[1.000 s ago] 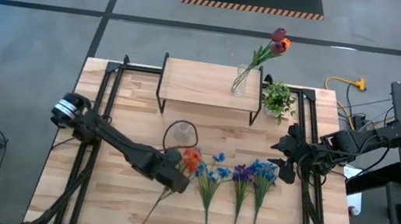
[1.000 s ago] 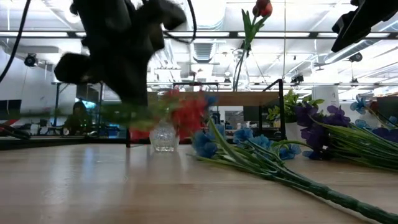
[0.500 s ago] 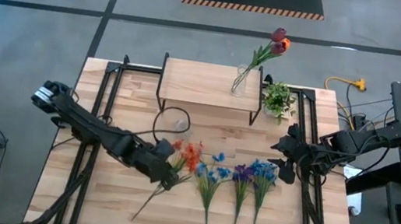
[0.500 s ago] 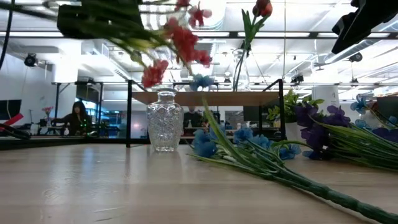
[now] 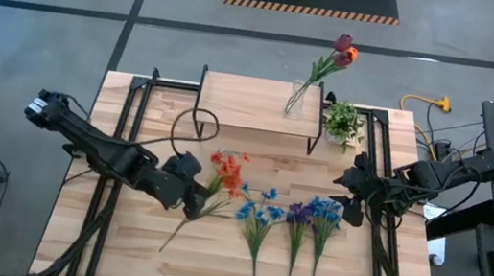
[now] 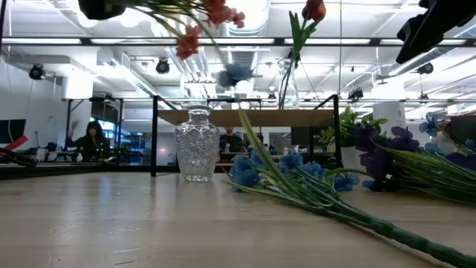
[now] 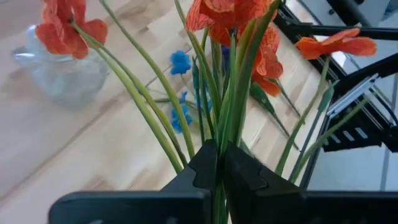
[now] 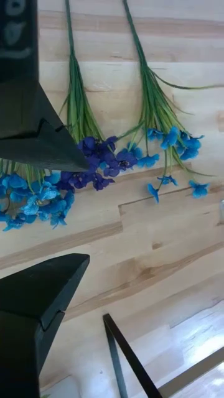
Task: Pick and place flowers into a vace then onto a shelf
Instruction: Put the orange flowers into the transparent vase
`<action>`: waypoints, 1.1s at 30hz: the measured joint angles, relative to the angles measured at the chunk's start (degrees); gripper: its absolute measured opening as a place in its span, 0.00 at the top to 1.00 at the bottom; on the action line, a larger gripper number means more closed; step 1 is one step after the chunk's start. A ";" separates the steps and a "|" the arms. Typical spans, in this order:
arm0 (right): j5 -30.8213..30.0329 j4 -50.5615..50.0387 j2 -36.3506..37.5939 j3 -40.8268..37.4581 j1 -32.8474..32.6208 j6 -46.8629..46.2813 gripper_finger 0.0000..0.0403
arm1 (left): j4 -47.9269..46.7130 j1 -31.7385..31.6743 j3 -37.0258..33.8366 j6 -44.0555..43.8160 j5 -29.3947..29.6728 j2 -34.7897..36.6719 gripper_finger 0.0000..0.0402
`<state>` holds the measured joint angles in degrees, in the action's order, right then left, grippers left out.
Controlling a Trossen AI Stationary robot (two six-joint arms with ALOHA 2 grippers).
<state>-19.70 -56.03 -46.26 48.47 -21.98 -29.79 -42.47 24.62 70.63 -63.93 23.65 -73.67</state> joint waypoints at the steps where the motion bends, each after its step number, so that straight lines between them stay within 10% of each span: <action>1: -0.01 0.26 0.00 0.00 -0.01 -0.03 0.46 | -1.80 0.00 0.02 -0.33 -0.39 0.96 1.00; 14: -1.55 4.83 -0.11 0.00 -0.02 -0.25 0.46 | -20.57 0.09 0.02 -7.93 -7.27 7.38 1.00; 26: -1.53 8.03 -2.55 0.00 0.00 0.31 0.46 | 20.64 0.13 0.02 21.33 -12.20 8.99 1.00; 33: -1.47 8.36 -4.54 0.00 0.00 0.45 0.46 | 24.50 0.10 2.61 24.73 -11.09 9.00 1.00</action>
<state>-21.17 -47.67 -50.80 48.47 -21.98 -29.34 -17.97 24.72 73.25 -39.19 12.55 -64.66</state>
